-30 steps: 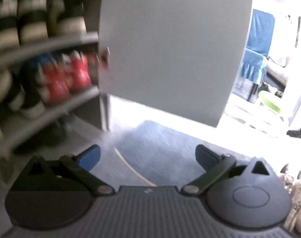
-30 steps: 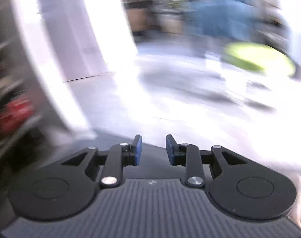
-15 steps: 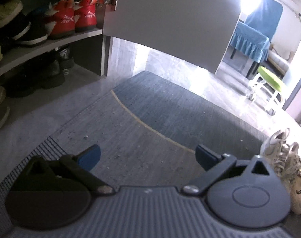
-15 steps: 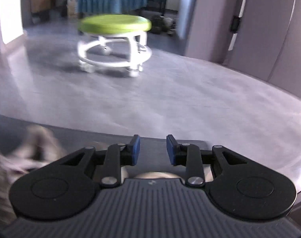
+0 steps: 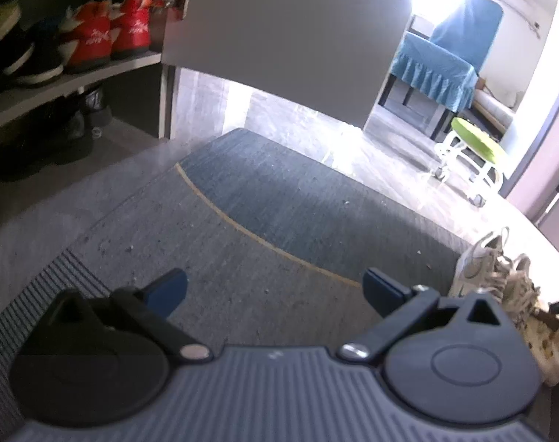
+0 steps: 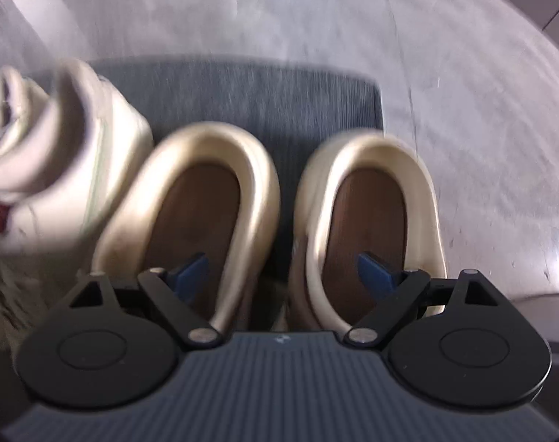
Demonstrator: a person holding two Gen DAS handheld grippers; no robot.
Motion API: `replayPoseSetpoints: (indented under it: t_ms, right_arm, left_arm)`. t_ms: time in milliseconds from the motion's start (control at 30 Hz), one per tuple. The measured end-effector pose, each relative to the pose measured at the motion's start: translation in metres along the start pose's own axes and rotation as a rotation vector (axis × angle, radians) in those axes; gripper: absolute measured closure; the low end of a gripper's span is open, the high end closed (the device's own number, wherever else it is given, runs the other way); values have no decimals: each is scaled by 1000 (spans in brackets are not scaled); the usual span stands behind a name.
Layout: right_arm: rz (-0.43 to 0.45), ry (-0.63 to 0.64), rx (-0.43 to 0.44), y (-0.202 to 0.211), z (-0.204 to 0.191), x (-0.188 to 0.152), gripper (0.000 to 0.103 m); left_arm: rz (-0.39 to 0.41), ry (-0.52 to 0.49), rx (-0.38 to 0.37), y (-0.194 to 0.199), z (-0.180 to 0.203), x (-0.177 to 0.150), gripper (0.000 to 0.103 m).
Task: Organize scattered shoes
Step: 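Turn both grippers down toward the cream clogs on the doormat, then grasp one cream clog at its heel with the right gripper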
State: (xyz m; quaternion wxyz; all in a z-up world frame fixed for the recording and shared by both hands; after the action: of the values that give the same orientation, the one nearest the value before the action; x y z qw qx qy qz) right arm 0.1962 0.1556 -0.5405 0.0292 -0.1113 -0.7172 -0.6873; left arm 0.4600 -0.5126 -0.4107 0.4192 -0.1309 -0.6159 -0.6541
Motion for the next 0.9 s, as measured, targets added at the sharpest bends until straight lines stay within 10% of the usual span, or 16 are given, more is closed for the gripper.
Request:
replayPoseSetpoints:
  t_ms: [267,900]
  right_arm:
    - [-16,-20,-29,12,-17,5,75]
    - [257,27,-129,147,-71,-22,82]
  left_arm:
    - [-41,70,-10,-10,-9,-2,0]
    - [39,-92,-32,-10,17,18,0]
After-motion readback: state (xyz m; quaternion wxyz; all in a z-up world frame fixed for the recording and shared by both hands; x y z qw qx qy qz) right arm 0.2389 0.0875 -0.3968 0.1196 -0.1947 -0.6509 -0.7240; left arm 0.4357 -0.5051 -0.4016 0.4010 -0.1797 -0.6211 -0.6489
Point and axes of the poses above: each gripper's, at about its wrist camera, not at the fingertips, and y roughly against the way its jaws point, z to its right, x to its top, the point moved 7 cm from there along -y, roughly the way its jaws point, and after that the axes turned 4 degrees about x, right-handed, at the moved point
